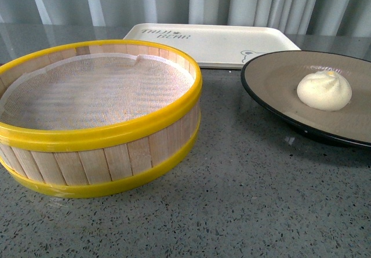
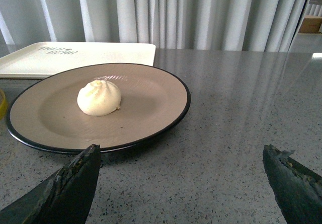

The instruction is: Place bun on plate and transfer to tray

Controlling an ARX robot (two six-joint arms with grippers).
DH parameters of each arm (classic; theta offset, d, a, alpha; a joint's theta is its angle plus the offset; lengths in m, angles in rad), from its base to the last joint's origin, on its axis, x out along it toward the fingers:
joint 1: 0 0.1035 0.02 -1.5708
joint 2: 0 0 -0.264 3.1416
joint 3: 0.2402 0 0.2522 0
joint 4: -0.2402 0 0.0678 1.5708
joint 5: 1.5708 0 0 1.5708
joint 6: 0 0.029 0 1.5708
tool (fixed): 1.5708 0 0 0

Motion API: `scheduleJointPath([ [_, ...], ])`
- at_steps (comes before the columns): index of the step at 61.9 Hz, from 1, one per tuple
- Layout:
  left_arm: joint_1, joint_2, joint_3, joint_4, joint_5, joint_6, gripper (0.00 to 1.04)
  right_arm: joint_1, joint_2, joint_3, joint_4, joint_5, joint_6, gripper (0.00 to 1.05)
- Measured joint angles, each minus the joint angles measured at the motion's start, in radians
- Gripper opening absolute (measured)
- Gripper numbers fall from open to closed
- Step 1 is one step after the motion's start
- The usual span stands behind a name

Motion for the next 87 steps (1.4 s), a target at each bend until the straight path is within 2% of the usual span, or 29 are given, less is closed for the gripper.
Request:
scheduleJointPath([
  [9,0.050,-0.174,-0.171,-0.023,-0.028,-0.002,0.97,0.000,0.000,0.000,0.000,0.000,0.000,0.96],
  [12,0.077,-0.248,-0.264,0.076,-0.082,-0.017,0.89,0.000,0.000,0.000,0.000,0.000,0.000,0.96],
  [14,0.105,-0.300,-0.330,0.136,-0.070,-0.024,0.84,0.000,0.000,0.000,0.000,0.000,0.000,0.96],
  [20,0.241,-0.507,-0.553,0.208,0.050,-0.032,0.66,0.000,0.000,0.000,0.000,0.001,0.000,0.96],
  [28,0.383,-0.678,-0.769,0.253,0.142,-0.046,0.43,0.000,0.000,0.000,0.000,-0.001,0.000,0.96],
  [42,0.497,-0.789,-0.964,0.299,0.279,-0.048,0.05,0.000,0.000,0.000,0.000,0.001,0.000,0.96],
  [51,0.581,-0.884,-1.068,0.317,0.354,-0.051,0.04,0.000,0.000,0.000,0.000,0.000,0.000,0.96],
  [63,0.647,-0.965,-1.153,0.319,0.418,-0.051,0.04,0.000,0.000,0.000,0.000,0.000,0.000,0.96],
  [69,0.732,-1.000,-1.177,0.315,0.524,-0.050,0.04,0.000,0.000,0.000,0.000,0.000,0.000,0.96],
  [76,0.762,-1.035,-1.199,0.307,0.526,-0.050,0.04,0.000,0.000,0.000,0.000,0.001,0.000,0.96],
  [87,0.764,-1.080,-1.231,0.288,0.530,-0.050,0.04,0.000,0.000,0.000,0.000,0.000,0.000,0.96],
])
